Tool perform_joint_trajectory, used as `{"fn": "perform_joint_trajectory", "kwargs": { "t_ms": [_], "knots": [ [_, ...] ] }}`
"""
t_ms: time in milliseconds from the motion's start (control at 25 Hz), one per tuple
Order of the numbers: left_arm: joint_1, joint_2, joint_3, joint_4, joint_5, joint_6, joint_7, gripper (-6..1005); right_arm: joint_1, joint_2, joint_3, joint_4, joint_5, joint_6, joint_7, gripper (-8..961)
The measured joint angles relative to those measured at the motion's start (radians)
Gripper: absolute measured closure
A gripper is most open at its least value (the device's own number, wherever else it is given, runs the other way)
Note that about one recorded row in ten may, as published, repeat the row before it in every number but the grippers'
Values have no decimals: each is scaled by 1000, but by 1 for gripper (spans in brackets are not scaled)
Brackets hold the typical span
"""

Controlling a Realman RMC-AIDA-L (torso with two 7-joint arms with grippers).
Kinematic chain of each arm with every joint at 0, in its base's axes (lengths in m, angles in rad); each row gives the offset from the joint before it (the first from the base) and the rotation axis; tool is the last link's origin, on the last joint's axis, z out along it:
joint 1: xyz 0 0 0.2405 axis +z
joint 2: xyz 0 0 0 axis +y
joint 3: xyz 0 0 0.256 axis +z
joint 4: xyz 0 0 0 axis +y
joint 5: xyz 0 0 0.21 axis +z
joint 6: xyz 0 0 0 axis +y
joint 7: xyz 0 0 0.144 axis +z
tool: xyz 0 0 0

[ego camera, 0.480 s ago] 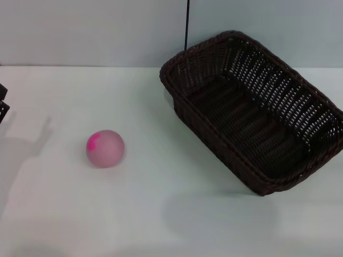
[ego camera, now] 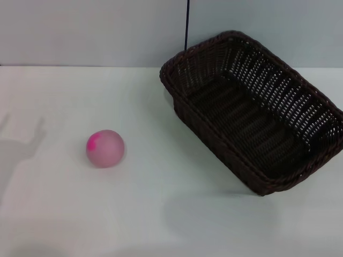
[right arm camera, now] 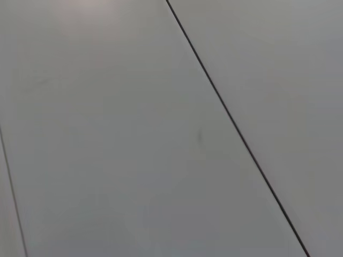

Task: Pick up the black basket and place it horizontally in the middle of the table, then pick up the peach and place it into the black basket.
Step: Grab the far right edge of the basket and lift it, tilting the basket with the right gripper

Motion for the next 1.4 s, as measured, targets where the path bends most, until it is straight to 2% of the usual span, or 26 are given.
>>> {"fn": "perform_joint_trajectory", "kwargs": {
  "t_ms": [160, 240, 360, 480, 560, 680, 800, 920, 1080, 1200, 1320, 1400],
  "knots": [
    [-5, 1, -11, 0, -1, 1, 0, 156, 10, -10, 0, -273, -107, 90, 331, 286],
    [-12, 2, -11, 0, -1, -1, 0, 158, 32, -24, 0, -445, -241, 136, 541, 286],
    [-12, 2, -11, 1, -1, -1, 0, 160, 101, -67, 0, -667, -474, 141, 821, 285],
    [-14, 1, -7, 2, 6, 6, 0, 163, 200, -117, -9, -838, -739, 83, 1044, 285],
    [-12, 1, -4, 2, 7, 7, 0, 165, 288, -155, -12, -881, -900, 11, 1122, 285],
    [-7, 1, -8, 2, 7, 18, 0, 167, 445, -218, -24, -841, -1137, -107, 1180, 285],
    [-4, 2, -10, 1, 7, 39, 0, 170, 556, -247, -89, -758, -1309, -137, 1185, 285],
    [-2, 3, -11, 0, 7, 45, 0, 172, 605, -244, -194, -689, -1375, -71, 1198, 285],
    [-2, 3, -11, -2, 5, 45, 0, 175, 642, -220, -318, -581, -1384, 70, 1209, 285],
    [-1, 3, -11, -6, 0, 44, 0, 178, 654, -185, -392, -542, -1381, 179, 1209, 286],
    [-1, 3, -11, -7, -1, 42, 0, 180, 656, -142, -458, -537, -1378, 277, 1200, 286],
    [1, 3, -11, -9, -1, 37, 1, 182, 661, -124, -480, -530, -1376, 316, 1197, 286]
  ]
}}
